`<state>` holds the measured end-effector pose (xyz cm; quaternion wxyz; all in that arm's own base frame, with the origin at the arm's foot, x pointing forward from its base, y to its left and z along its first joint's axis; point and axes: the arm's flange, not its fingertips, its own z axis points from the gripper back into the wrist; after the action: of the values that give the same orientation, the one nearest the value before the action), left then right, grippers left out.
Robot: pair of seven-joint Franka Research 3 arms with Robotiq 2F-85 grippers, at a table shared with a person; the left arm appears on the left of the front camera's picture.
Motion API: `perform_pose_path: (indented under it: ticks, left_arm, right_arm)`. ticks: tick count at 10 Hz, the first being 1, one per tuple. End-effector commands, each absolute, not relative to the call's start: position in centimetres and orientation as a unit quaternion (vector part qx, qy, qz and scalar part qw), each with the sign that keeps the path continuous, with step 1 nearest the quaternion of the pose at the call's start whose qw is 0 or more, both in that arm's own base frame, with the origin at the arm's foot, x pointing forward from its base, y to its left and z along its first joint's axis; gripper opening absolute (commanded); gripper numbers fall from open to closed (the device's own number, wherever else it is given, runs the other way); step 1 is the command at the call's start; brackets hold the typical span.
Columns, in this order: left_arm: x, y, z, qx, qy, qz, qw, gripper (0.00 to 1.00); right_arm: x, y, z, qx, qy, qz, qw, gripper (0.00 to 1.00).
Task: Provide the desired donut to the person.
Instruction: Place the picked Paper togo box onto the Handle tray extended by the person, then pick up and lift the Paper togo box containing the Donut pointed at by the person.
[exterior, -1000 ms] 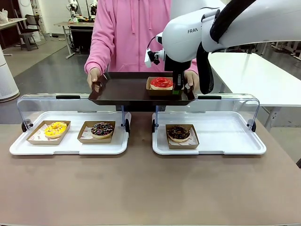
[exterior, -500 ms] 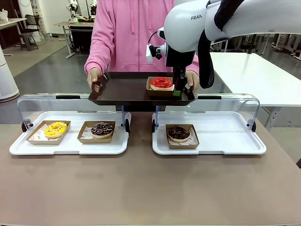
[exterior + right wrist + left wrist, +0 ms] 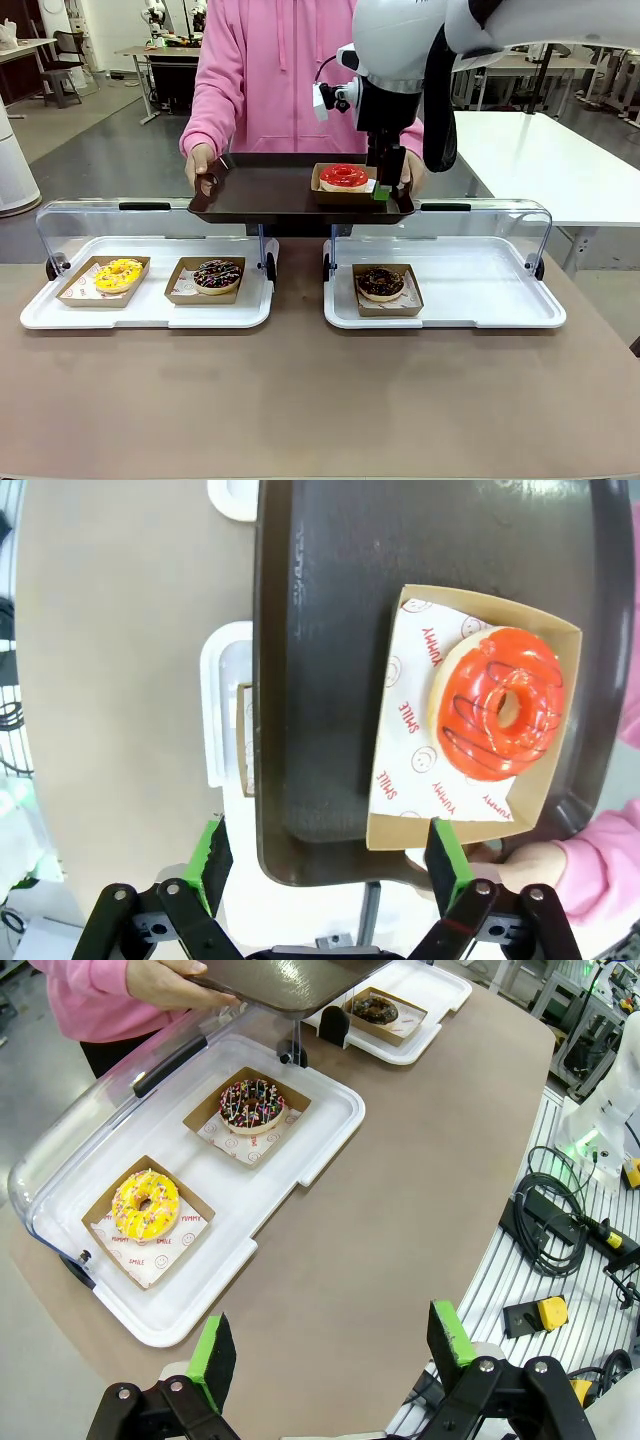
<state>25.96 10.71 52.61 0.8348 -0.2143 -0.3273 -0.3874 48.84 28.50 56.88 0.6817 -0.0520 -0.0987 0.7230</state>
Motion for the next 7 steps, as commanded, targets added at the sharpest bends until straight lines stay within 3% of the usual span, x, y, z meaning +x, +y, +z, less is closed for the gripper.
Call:
perform_pose_path:
  ticks: [1, 2, 3, 7]
  left_arm:
    - [25.9, 11.0, 52.5, -0.219, -0.332, -0.395, 0.828, 1.00]
    - [25.9, 11.0, 52.5, -0.219, -0.332, -0.395, 0.828, 1.00]
    - [25.9, 11.0, 52.5, -0.219, -0.332, -0.395, 0.828, 1.00]
    - [25.9, 11.0, 52.5, -0.219, -0.332, -0.395, 0.828, 1.00]
  right_arm:
    - [49.1, 27.8, 57.7, -0.026, -0.086, 0.722, 0.686, 1.00]
    - [49.7, 27.0, 59.3, -0.048, -0.018, 0.700, 0.713, 1.00]
    - [48.8, 28.3, 57.2, -0.049, -0.093, 0.722, 0.684, 1.00]
    - [48.8, 28.3, 57.2, -0.049, -0.093, 0.722, 0.684, 1.00]
